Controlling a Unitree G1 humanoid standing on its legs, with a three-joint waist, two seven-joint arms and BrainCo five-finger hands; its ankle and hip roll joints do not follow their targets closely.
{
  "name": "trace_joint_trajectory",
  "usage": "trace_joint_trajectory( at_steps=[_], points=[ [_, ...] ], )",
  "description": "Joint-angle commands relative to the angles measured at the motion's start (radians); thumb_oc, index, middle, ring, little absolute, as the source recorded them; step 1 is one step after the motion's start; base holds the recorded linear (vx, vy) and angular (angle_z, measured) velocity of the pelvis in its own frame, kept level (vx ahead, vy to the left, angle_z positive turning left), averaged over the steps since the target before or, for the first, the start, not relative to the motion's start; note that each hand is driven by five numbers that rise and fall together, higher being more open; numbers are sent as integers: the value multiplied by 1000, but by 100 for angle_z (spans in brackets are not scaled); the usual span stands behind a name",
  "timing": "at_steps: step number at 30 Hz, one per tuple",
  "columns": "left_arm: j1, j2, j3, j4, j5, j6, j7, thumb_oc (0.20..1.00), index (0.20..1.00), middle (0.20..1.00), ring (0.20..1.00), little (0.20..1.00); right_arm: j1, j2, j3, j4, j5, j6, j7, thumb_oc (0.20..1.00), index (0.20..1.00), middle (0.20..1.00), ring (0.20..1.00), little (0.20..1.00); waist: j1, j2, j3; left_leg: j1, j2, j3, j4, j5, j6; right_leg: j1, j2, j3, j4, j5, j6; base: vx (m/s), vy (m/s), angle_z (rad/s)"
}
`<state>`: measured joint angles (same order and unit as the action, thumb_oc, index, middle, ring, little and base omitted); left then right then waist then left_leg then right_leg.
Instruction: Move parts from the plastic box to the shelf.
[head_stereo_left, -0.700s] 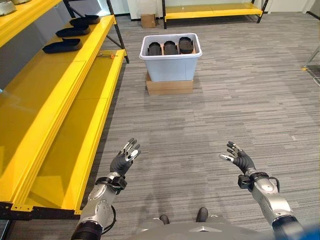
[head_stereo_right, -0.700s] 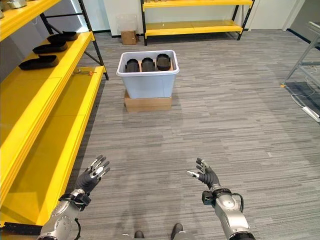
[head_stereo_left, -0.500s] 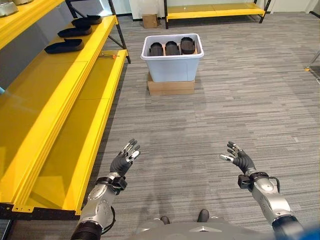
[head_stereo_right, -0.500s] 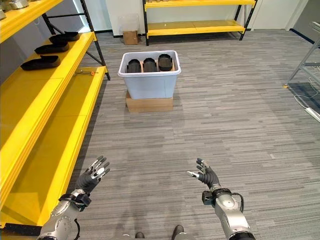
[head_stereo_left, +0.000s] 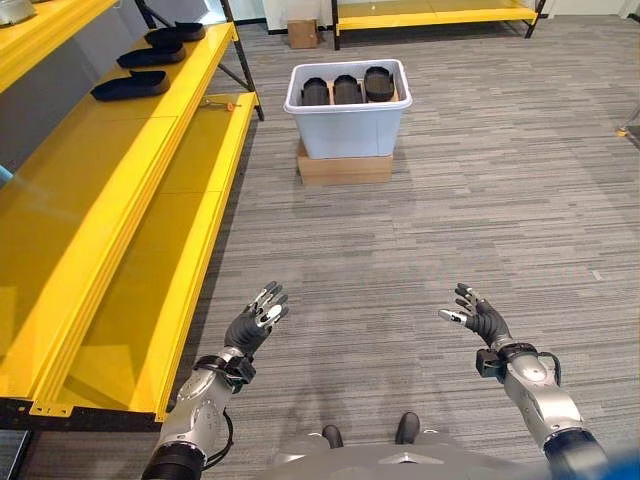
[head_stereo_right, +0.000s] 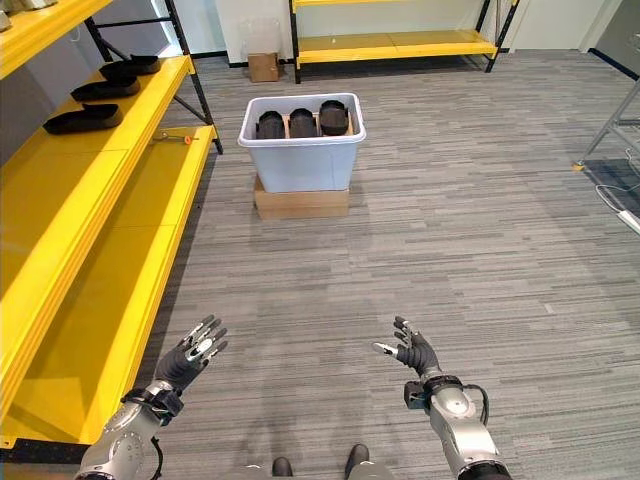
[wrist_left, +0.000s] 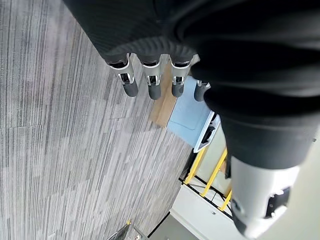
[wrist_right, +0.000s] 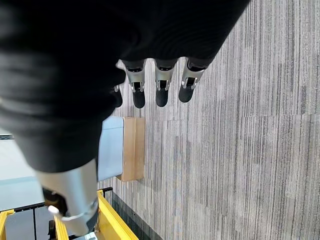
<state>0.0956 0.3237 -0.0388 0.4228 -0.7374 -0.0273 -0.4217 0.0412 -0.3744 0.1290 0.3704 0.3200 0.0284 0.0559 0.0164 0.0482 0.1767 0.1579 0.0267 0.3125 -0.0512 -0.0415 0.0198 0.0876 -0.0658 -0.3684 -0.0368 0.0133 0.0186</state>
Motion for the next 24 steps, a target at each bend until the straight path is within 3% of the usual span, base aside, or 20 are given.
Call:
trace_joint_trajectory(
  at_steps=[1, 4, 14, 24],
  points=[
    [-35, 37, -16, -53, -39, -3, -72, 1000, 1000, 1000, 1000, 1000, -38, -15, 18, -46, -7, -45, -13, 1000, 1000, 1000, 1000, 1000, 13, -45, -27, -35, 46, 32, 37, 13, -51, 43, -103, 13, 24, -6, 106, 0, 0, 0],
    [-31, 40, -27, -55, -39, 1, -127, 1000, 1000, 1000, 1000, 1000, -40, -18, 19, -44, -25, -51, -33, 1000, 1000, 1000, 1000, 1000, 12, -43, -25, -37, 45, 35, 37, 13, -50, 41, -105, 12, 24, -4, 108, 0, 0, 0],
    [-16, 41, -29, -26, -40, -13, -141, 1000, 1000, 1000, 1000, 1000, -34, -20, 13, -31, -31, -61, -45, 1000, 1000, 1000, 1000, 1000, 9, -45, -14, -43, 44, 44, 50, 7, -43, 29, -103, 17, 55, -21, 107, 4, 26, 0],
    [-26, 53, -30, -24, -55, -32, -131, 1000, 1000, 1000, 1000, 1000, -38, -19, 4, -48, -26, -84, -82, 1000, 1000, 1000, 1000, 1000, 6, -44, 3, -58, 22, 35, 66, -5, -11, -11, -113, 40, 161, -53, 114, -4, 107, 1]
  ],
)
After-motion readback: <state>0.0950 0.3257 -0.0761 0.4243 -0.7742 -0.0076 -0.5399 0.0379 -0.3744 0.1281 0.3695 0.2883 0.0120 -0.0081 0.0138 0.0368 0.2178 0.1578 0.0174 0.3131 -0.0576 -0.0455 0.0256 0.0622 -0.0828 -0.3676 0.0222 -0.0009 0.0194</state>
